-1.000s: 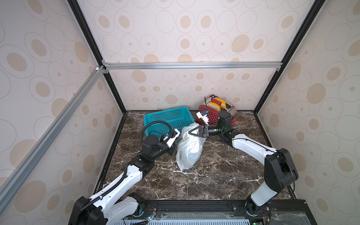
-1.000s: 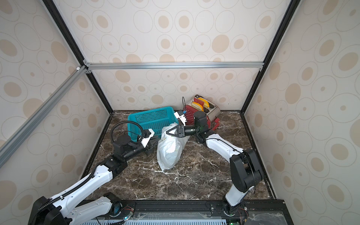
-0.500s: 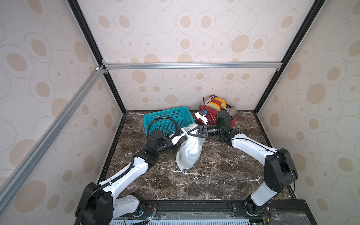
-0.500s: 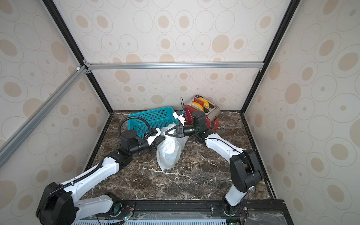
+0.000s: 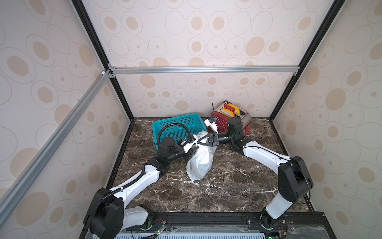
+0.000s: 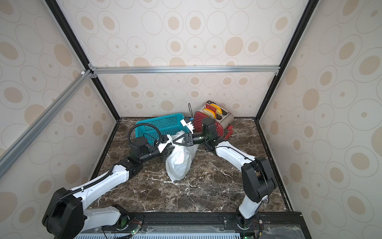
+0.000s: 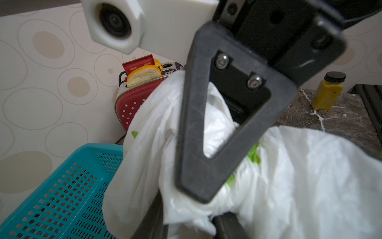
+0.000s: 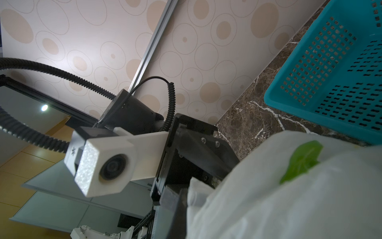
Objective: Place the pineapple into a plastic bag & tie a knot
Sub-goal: Cross the plastic bag at the center of the board.
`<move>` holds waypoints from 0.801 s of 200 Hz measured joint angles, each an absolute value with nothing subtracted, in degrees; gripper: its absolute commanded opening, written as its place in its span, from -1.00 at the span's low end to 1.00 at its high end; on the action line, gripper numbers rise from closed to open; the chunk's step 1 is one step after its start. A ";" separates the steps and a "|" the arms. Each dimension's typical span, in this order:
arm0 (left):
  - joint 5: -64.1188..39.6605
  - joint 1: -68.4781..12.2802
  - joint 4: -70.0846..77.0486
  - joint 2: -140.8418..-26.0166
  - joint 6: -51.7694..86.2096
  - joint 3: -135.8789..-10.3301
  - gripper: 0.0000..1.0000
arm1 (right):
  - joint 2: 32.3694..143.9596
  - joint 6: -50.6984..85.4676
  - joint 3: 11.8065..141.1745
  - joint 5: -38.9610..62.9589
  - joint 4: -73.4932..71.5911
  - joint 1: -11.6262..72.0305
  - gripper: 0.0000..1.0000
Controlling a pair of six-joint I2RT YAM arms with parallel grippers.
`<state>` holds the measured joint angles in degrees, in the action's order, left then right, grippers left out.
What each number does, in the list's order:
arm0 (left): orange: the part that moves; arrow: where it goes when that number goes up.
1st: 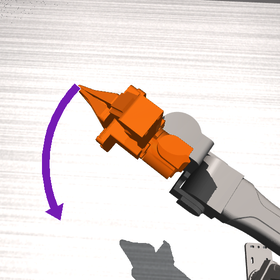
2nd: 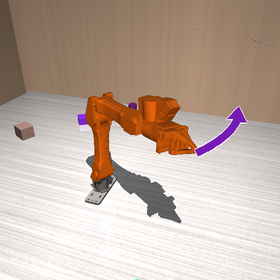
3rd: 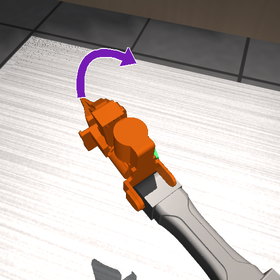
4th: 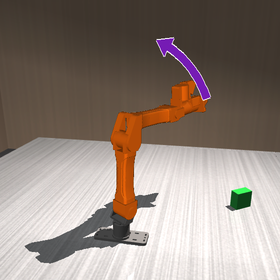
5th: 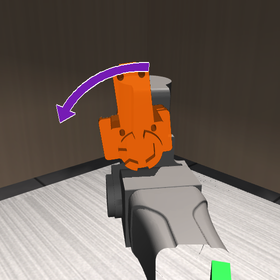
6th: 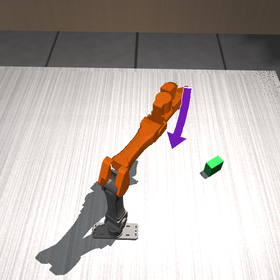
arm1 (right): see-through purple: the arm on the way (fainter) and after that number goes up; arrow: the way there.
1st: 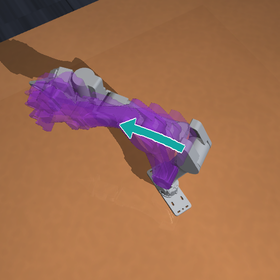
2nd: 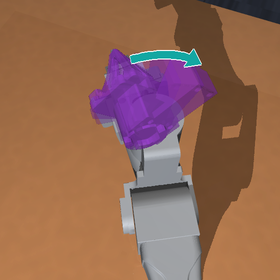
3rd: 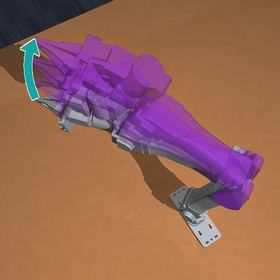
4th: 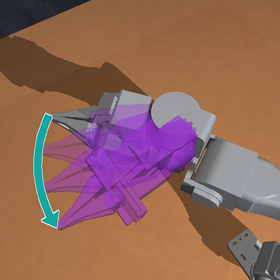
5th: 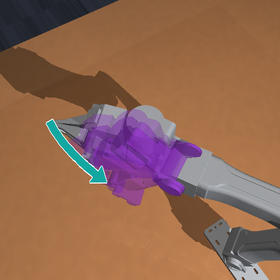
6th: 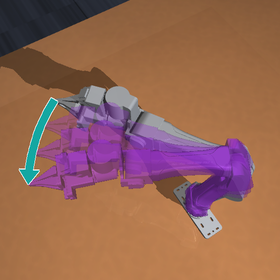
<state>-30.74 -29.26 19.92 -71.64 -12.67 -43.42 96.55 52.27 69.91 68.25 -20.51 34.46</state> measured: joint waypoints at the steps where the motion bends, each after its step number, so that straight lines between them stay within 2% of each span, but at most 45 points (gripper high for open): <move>1: -30.79 -29.26 19.97 -71.64 -12.67 -43.42 -0.27 | 96.55 52.27 69.91 68.25 -20.53 34.46 -1.00; 31: -31.00 -29.28 20.40 -71.35 -11.94 -43.42 -0.47 | 96.57 50.83 70.48 68.27 -19.09 34.48 -1.00; 64: -31.24 -29.28 18.41 -69.32 -12.08 -43.33 -0.26 | 96.55 46.68 71.00 68.31 -15.25 34.22 -1.00; 102: -31.62 -29.19 13.98 -64.25 -13.23 -42.76 -0.22 | 96.55 43.57 71.37 68.34 -11.44 33.69 -1.00; 160: -31.42 -27.46 12.49 -59.83 -12.84 -41.60 -0.59 | 96.47 42.39 71.40 68.29 -10.15 33.67 -1.00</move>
